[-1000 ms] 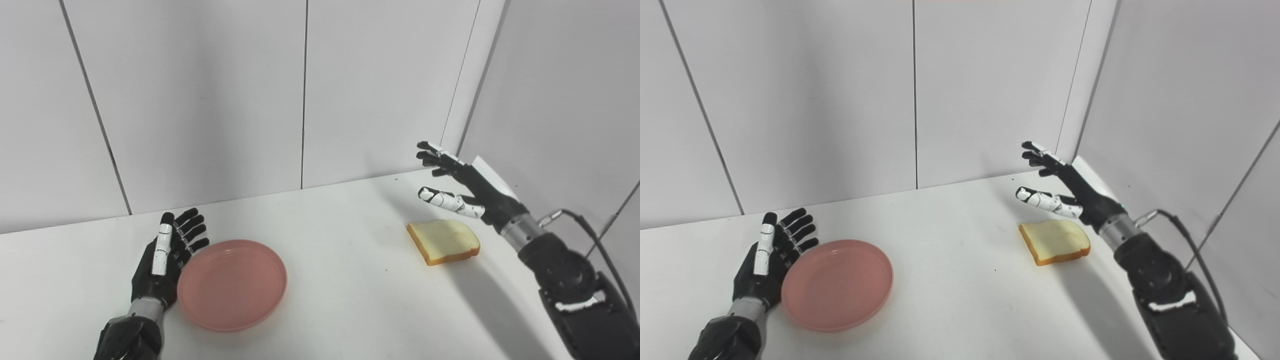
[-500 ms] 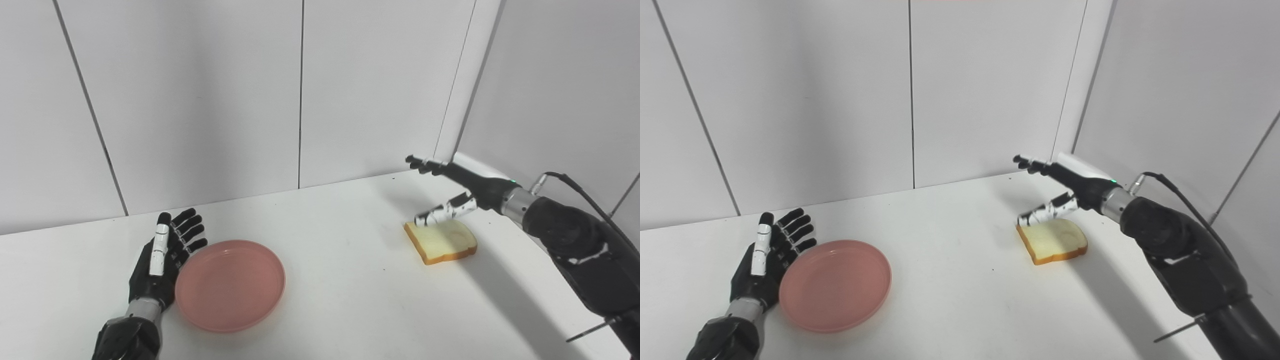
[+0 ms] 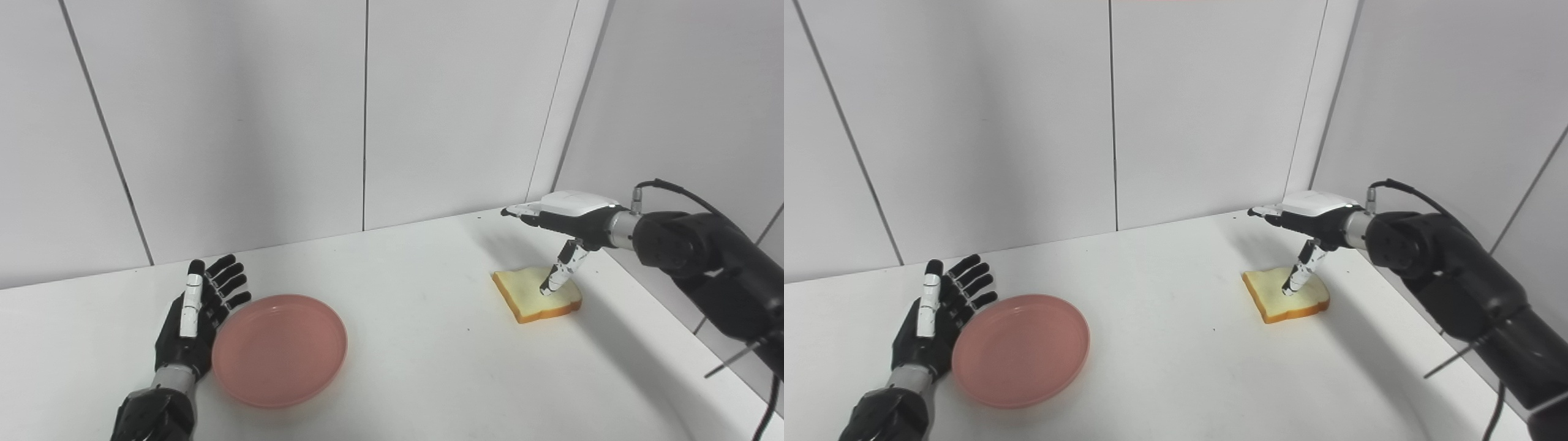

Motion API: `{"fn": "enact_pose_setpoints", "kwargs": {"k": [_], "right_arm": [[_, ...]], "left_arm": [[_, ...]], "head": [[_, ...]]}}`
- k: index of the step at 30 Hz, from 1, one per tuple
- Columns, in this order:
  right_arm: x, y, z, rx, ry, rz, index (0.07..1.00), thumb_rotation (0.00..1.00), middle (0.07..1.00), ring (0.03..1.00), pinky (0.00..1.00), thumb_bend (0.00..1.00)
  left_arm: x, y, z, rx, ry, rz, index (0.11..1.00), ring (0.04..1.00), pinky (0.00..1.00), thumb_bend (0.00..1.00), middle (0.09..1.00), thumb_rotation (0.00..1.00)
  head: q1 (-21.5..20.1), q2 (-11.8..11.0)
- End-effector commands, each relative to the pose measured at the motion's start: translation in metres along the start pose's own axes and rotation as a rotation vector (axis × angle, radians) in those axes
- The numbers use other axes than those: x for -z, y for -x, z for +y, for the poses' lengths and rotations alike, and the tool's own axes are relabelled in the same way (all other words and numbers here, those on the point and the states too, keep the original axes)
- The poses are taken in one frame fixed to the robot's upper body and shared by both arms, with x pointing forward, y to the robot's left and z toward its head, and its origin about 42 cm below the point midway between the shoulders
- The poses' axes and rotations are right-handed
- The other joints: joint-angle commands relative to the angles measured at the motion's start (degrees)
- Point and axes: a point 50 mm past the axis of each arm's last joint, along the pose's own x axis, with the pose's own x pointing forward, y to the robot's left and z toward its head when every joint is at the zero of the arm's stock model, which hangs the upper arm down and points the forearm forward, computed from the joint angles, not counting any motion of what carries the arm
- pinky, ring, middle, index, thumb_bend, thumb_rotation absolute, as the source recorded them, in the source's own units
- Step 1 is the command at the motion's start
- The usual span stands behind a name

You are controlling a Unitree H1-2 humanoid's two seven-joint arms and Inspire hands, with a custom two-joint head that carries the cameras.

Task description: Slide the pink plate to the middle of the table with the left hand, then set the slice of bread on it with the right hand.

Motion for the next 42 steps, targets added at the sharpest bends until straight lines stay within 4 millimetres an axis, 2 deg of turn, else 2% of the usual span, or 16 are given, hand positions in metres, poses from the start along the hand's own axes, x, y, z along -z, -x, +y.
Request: {"fn": "enact_pose_setpoints", "kwargs": {"k": [1,6,16,21,24,25,27,30,34,37,42], "right_arm": [[0.006,0.011,-0.032,0.050,0.063,0.022,1.000,0.28,0.996,0.988,0.97,1.00],[0.009,0.002,-0.032,0.003,0.064,0.061,1.000,0.29,1.000,1.000,1.00,1.00],[0.015,-0.009,-0.022,-0.058,0.030,0.082,0.934,0.28,0.982,0.976,0.87,1.00],[0.013,-0.016,-0.015,-0.106,0.048,0.120,0.924,0.30,0.990,0.983,0.88,1.00],[0.012,-0.020,-0.009,-0.148,0.033,0.105,0.926,0.27,0.999,0.999,0.89,1.00],[0.011,-0.023,-0.006,-0.164,0.025,0.103,0.925,0.27,0.997,0.998,0.85,1.00],[0.009,-0.027,-0.002,-0.181,0.027,0.109,0.923,0.29,0.998,0.997,0.84,1.00],[0.002,-0.033,0.006,-0.196,0.039,0.114,0.925,0.29,0.999,1.000,0.86,1.00],[-0.003,-0.038,0.012,-0.199,0.051,0.073,0.922,0.30,0.999,1.000,0.94,1.00],[-0.004,-0.040,0.016,-0.197,0.039,0.063,0.916,0.27,1.000,1.000,0.94,1.00],[-0.003,-0.044,0.022,-0.185,0.050,0.078,0.917,0.28,1.000,1.000,0.99,1.00]], "left_arm": [[0.012,0.005,0.002,-0.026,0.009,0.061,0.727,0.819,0.73,0.83,0.796,0.87],[0.011,0.005,0.003,-0.028,0.001,0.058,0.724,0.813,0.72,0.83,0.792,0.88],[0.011,0.005,0.005,-0.029,-0.001,0.059,0.722,0.813,0.71,0.84,0.789,0.87],[0.010,0.005,0.005,-0.031,0.003,0.060,0.723,0.808,0.71,0.84,0.789,0.86],[0.010,0.005,0.005,-0.030,0.002,0.060,0.730,0.811,0.71,0.85,0.793,0.86],[0.010,0.006,0.005,-0.029,0.003,0.061,0.731,0.811,0.71,0.84,0.794,0.86],[0.010,0.006,0.004,-0.029,0.002,0.062,0.730,0.811,0.72,0.84,0.794,0.86],[0.011,0.007,0.004,-0.029,-0.002,0.061,0.731,0.810,0.72,0.83,0.793,0.87],[0.011,0.008,0.004,-0.028,0.006,0.062,0.732,0.814,0.73,0.83,0.792,0.86],[0.012,0.009,0.004,-0.026,0.004,0.064,0.730,0.814,0.73,0.83,0.789,0.86],[0.013,0.010,0.003,-0.028,0.008,0.069,0.733,0.816,0.74,0.83,0.793,0.85]], "head": [[0.05,0.01],[0.17,0.10],[0.46,0.34],[0.55,0.67],[0.56,0.82],[0.52,0.89],[0.52,0.89],[0.48,0.88],[0.52,1.11],[0.55,1.13],[0.63,1.21]]}}
